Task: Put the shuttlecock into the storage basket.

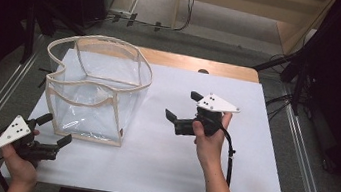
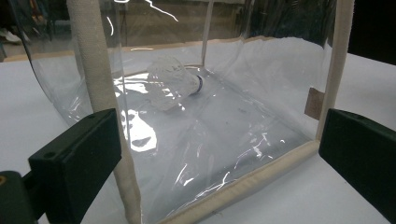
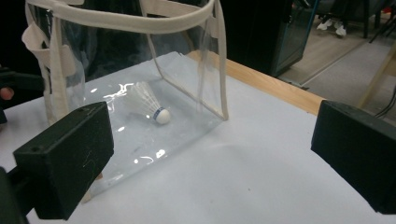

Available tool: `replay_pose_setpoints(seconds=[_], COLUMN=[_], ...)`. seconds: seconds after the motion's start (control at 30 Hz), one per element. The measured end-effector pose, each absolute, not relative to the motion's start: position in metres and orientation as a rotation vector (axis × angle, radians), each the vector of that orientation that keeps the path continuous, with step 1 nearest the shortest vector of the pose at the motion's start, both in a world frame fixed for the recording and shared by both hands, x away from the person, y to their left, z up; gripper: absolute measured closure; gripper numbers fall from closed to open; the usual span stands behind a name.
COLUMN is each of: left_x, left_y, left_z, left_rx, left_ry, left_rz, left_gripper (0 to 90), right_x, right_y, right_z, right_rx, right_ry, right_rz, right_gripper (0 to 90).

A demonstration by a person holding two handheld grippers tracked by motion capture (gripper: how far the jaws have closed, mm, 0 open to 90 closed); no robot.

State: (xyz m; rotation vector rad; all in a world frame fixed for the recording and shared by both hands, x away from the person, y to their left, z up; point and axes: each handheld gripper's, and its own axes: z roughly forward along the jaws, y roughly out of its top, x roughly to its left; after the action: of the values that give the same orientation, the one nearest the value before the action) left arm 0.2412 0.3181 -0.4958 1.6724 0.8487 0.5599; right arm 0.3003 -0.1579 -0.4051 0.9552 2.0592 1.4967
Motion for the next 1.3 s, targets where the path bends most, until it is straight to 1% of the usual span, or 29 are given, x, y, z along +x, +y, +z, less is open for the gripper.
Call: replay_pose_setpoints(seconds=[0.43, 1.3], left_x=[0.241, 0.241], left_y=[0.317, 0.316], left_z=[-0.496, -0.496], left_rx=[1.674, 1.682], left_ry=[0.854, 0.853], left_rz=[0.563, 0.572], left_gripper=[0.0, 0.0], right_x=[0.288, 0.268], right_y=[-0.190, -0.239], right_z=[-0.419, -0.442], right_rx=[1.010, 1.091], right_ry=[2.028, 1.964], right_rz=[1.461, 1.406], right_gripper=[0.0, 0.0])
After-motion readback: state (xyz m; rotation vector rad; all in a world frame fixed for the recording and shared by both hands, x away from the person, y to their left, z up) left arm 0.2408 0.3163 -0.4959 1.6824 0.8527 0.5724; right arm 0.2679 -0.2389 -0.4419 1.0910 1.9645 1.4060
